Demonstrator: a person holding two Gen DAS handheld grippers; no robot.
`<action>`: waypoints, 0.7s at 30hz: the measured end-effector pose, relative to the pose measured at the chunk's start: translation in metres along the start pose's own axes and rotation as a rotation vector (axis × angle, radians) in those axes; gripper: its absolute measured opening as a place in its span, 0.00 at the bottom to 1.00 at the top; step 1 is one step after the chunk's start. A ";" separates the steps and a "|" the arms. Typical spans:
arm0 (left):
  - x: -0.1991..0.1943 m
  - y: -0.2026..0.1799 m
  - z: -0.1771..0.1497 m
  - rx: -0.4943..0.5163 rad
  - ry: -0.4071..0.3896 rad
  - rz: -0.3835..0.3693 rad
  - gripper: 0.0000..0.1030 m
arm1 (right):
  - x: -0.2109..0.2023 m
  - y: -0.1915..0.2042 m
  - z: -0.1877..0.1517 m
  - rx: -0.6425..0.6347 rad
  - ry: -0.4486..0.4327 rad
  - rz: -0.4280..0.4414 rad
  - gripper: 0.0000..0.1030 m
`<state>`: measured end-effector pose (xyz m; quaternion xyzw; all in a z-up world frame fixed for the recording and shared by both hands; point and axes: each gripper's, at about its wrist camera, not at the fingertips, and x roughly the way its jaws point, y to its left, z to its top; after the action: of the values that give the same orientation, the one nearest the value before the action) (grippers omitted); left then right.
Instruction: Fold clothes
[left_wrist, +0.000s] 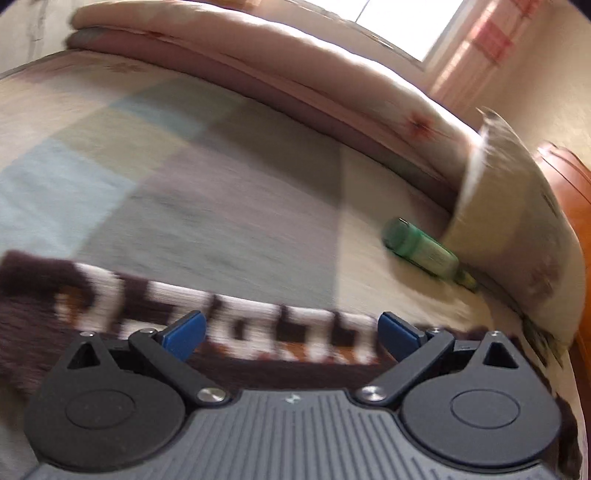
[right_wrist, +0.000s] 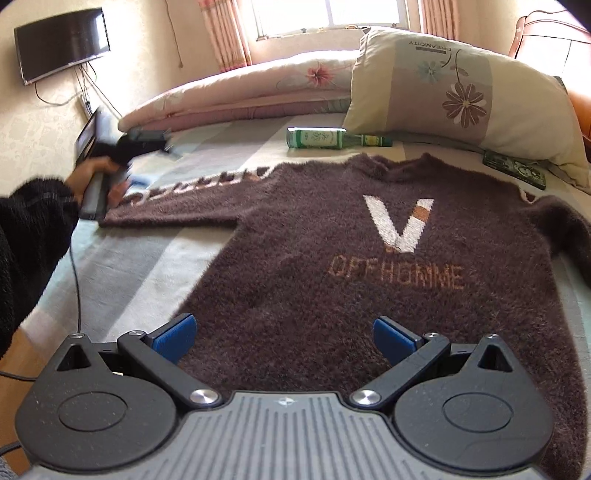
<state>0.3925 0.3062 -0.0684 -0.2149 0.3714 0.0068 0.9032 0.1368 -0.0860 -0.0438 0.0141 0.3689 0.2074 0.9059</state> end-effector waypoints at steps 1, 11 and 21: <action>0.007 -0.026 -0.006 0.055 0.024 -0.027 0.96 | -0.001 -0.002 -0.001 0.000 0.001 -0.012 1.00; 0.093 -0.159 -0.064 0.384 0.118 0.069 0.97 | -0.011 -0.034 -0.009 0.061 -0.004 -0.087 1.00; 0.096 -0.182 -0.042 0.268 0.133 -0.018 0.97 | 0.000 -0.071 -0.024 0.132 0.008 -0.042 1.00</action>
<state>0.4654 0.1106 -0.0894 -0.0959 0.4262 -0.0652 0.8972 0.1470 -0.1539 -0.0739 0.0651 0.3854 0.1636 0.9058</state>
